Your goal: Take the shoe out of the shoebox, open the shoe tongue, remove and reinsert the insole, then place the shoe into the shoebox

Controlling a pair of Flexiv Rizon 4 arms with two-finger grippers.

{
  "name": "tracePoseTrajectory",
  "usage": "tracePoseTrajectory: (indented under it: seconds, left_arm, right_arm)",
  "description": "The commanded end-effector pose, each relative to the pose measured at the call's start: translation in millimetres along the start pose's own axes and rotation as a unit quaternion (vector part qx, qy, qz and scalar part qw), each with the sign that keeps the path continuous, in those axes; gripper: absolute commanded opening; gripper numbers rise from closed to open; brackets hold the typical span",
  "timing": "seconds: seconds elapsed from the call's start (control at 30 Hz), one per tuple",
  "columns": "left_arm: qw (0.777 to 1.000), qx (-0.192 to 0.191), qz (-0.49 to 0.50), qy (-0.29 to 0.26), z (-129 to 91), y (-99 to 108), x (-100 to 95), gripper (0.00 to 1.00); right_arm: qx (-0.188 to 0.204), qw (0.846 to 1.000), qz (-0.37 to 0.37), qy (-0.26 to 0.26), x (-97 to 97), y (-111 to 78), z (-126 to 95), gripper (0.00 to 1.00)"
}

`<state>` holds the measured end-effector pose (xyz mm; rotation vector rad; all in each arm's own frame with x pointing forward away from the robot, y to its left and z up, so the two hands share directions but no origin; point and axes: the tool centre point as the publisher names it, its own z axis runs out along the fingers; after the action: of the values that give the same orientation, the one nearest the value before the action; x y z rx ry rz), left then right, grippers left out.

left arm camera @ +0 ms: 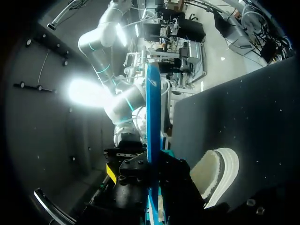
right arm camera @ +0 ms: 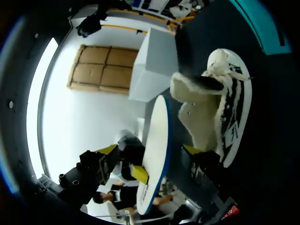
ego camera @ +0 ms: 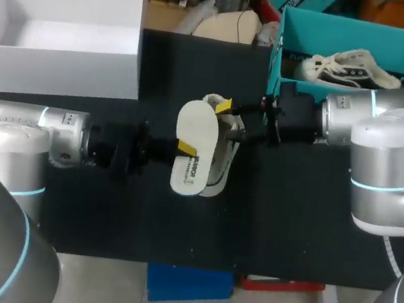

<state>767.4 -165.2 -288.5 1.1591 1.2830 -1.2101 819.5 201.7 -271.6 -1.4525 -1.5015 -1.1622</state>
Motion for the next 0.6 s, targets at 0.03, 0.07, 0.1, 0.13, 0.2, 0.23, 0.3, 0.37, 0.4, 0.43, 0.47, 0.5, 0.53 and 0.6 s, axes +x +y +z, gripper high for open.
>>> tracePoseTrajectory:
  seconds: [0.03,0.07,0.1,0.13,0.2,0.23,0.3,0.37,0.4,0.43,0.47,0.5,0.53,0.6]
  left_arm:
    - [0.998,0.008,0.008,0.055,-31.2,-21.0,6.3,0.00]
    - [0.998,0.009,0.018,0.067,-34.7,-24.7,10.1,0.00]
    - [0.997,0.013,0.023,0.075,-37.9,-28.4,13.8,0.00]
    - [0.996,0.015,0.027,0.082,-40.6,-32.0,16.7,0.00]
    - [0.995,0.024,0.030,0.092,-45.7,-39.1,21.7,0.00]
    - [0.994,0.030,0.032,0.100,-47.7,-42.7,24.3,0.00]
    - [0.991,0.042,0.041,0.120,-50.3,-49.9,29.2,0.00]
    - [0.988,0.054,0.048,0.137,-52.7,-56.6,32.8,0.00]
    - [0.988,0.054,0.048,0.137,-52.7,-56.6,32.8,0.00]
    - [0.988,0.054,0.048,0.137,-52.7,-56.6,32.8,0.00]
    - [0.988,0.054,0.048,0.137,-52.7,-56.6,32.8,0.00]
    - [0.988,0.054,0.048,0.137,-52.7,-56.6,32.8,0.00]
    - [0.988,0.054,0.048,0.137,-52.7,-56.6,32.8,0.00]
    - [0.988,0.054,0.048,0.137,-52.7,-56.6,32.8,0.00]
  right_arm:
    - [-0.031,0.999,-0.008,-0.039,5.5,-25.3,-32.5,1.00]
    - [-0.035,0.998,-0.012,-0.044,5.2,-28.5,-36.5,1.00]
    - [-0.039,0.998,-0.012,-0.050,4.6,-32.0,-40.3,1.00]
    - [-0.044,0.997,-0.014,-0.057,3.7,-35.2,-44.3,1.00]
    - [-0.050,0.996,-0.020,-0.067,3.3,-41.1,-51.7,1.00]
    - [-0.055,0.995,-0.025,-0.077,3.3,-43.8,-55.6,1.00]
    - [-0.059,0.994,-0.027,-0.085,2.8,-48.2,-62.9,1.00]
    - [-0.059,0.994,-0.022,-0.092,2.3,-50.1,-66.5,1.00]
    - [-0.059,0.994,-0.022,-0.092,2.3,-50.1,-66.5,1.00]
    - [-0.059,0.994,-0.022,-0.092,2.3,-50.1,-66.5,1.00]
    - [-0.059,0.994,-0.022,-0.092,2.3,-50.1,-66.5,1.00]
    - [-0.059,0.994,-0.022,-0.092,2.3,-50.1,-66.5,1.00]
    - [-0.059,0.994,-0.022,-0.092,2.3,-50.1,-66.5,1.00]
    - [-0.059,0.994,-0.022,-0.092,2.3,-50.1,-66.5,1.00]
